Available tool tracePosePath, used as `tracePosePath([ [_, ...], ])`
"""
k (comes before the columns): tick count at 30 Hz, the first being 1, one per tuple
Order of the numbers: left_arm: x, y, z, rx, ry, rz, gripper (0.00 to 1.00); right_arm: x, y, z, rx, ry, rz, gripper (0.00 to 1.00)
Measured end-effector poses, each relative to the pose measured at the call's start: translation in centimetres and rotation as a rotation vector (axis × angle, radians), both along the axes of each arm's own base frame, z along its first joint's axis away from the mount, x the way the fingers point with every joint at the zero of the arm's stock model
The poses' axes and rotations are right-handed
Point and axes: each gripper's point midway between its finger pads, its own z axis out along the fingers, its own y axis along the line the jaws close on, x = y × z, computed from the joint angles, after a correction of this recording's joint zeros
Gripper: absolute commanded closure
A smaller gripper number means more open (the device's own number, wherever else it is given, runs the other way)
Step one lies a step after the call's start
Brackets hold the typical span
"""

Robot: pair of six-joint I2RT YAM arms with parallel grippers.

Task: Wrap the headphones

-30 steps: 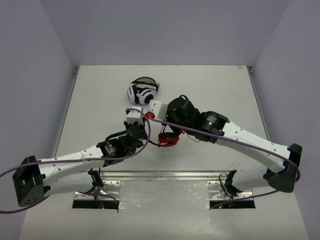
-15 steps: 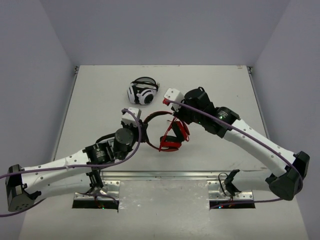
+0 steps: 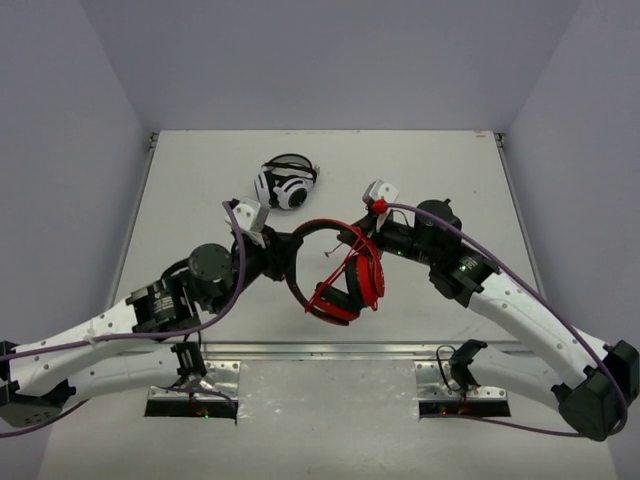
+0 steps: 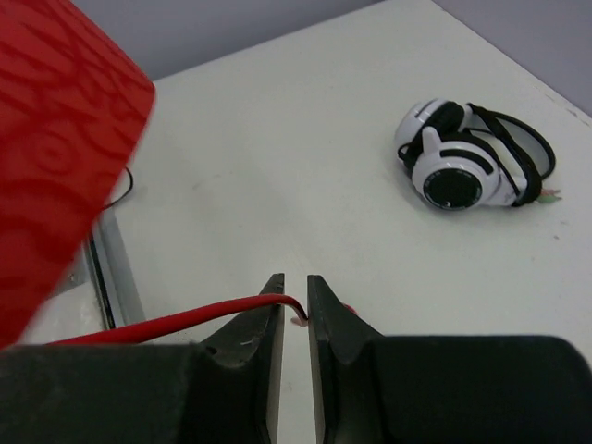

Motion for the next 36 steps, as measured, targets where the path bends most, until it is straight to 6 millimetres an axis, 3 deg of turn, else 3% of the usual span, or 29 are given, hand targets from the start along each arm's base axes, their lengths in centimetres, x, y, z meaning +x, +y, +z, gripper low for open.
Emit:
tracePosePath([
  [6, -0.9, -0.2, 4.8, -0.083, -0.043, -0.05, 1.0, -0.9, 2.5, 0.8, 0.175, 0.014, 0.118, 0.84],
  [13, -0.7, 1.2, 8.2, -0.151, -0.06, 0.007, 1.0, -0.9, 4.3, 2.6, 0.322, -0.01, 0.191, 0.8],
  [21, 0.3, 3.7, 11.7, -0.241, -0.065, 0.154, 1.0, -0.6, 5.6, 0.2, 0.369, 0.071, 0.227, 0.9],
  [24, 0.8, 4.8, 12.4, -0.268, -0.067, 0.224, 1.0, -0.9, 5.7, -0.3, 0.382, 0.089, 0.239, 0.96],
  [27, 1.4, 5.8, 12.9, -0.296, -0.063, 0.302, 1.0, -1.3, 5.6, -0.4, 0.403, 0.096, 0.251, 0.95],
  [36, 3.6, 8.0, 11.6, -0.301, -0.048, 0.56, 1.0, -4.3, 5.6, -3.4, 0.4, 0.159, 0.275, 0.99],
])
